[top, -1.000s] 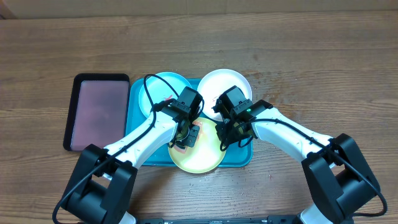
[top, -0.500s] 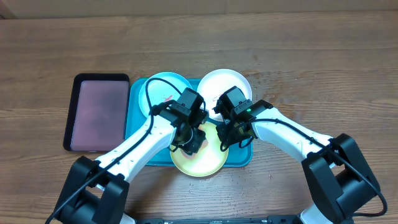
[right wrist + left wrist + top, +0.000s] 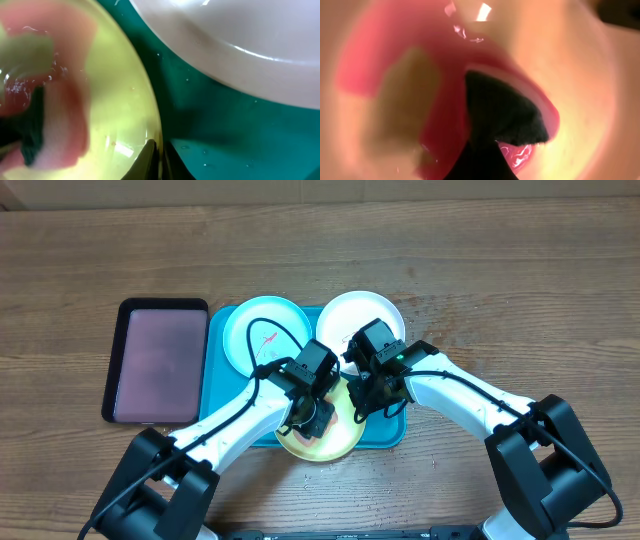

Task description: Clean dirty plates on tray and stack at the side

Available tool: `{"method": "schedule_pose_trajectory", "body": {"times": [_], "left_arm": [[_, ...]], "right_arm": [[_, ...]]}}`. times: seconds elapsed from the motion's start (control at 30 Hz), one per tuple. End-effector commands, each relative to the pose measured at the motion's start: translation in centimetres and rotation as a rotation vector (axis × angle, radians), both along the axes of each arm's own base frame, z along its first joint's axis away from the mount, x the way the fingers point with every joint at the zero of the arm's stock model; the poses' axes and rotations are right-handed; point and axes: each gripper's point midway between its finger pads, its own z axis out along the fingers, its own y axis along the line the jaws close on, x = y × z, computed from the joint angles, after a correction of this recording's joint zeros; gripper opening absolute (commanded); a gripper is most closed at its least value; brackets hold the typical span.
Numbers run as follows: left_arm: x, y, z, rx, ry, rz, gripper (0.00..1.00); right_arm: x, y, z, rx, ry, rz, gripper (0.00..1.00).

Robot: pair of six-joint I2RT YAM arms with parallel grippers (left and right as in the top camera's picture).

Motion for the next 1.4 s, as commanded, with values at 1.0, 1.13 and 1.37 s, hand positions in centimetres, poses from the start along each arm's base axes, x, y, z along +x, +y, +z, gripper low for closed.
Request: {"method": "schedule_pose_trajectory", "body": {"times": [1.0, 1.13, 1.37], "left_arm": [[6.5, 10.6, 11.1, -0.074, -0.314, 0.424, 0.04], [7.7, 13.3, 11.3, -0.096, -0.33, 0.463, 0.04], [8.1, 16.4, 11.3, -0.113, -0.326, 0.544, 0.1]], "right_arm": [[-1.8, 0.6, 0.2, 0.037, 0.091, 0.024, 0.04], [-1.4, 0.8, 0.6, 0.044, 0.079, 0.025, 0.04], [1.6, 0.7, 3.7, -0.008, -0.026, 0.006, 0.04]]}}
